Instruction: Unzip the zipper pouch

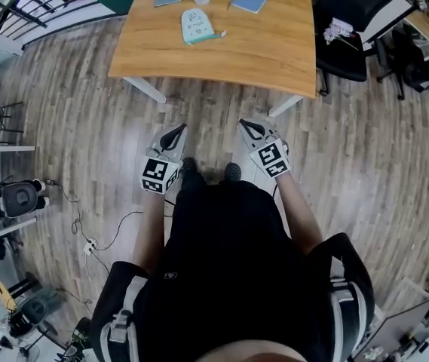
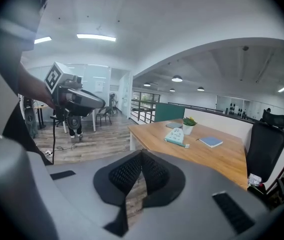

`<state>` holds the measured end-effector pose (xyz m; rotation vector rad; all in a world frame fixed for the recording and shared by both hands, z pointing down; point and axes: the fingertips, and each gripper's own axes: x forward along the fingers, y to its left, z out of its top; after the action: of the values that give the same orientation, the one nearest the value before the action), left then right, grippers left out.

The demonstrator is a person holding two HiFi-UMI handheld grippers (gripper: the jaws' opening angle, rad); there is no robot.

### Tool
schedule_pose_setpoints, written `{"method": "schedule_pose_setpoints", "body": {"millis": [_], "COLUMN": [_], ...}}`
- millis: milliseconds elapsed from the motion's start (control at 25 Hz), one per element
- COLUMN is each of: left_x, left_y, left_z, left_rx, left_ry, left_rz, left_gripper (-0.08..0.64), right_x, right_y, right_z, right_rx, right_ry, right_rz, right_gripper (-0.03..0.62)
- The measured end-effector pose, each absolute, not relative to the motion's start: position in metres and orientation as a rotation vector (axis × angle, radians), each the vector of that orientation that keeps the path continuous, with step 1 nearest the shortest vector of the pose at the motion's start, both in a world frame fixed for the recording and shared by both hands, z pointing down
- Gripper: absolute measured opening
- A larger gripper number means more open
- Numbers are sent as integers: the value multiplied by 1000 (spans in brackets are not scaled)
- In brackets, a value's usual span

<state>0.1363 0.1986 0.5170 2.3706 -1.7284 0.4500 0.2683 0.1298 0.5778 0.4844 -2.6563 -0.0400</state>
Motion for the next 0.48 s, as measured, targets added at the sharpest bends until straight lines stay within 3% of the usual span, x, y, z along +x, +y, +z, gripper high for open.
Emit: {"method": "schedule_pose_setpoints", "body": {"millis": [160, 480], "left_x": [134, 131], "left_y": [197, 190], "left_z": [509, 502], "left_rx": [2374, 2370], "left_ry": [-1770, -1807], "left_rz": [417, 398], "left_gripper": [7, 143], "right_x": [264, 258], "right_y": [126, 115], "right_z": [572, 565], "right_rx": [477, 470], "right_ry": [-2692, -2735], "right_rz": [-39, -39], "right_gripper": [72, 221]}}
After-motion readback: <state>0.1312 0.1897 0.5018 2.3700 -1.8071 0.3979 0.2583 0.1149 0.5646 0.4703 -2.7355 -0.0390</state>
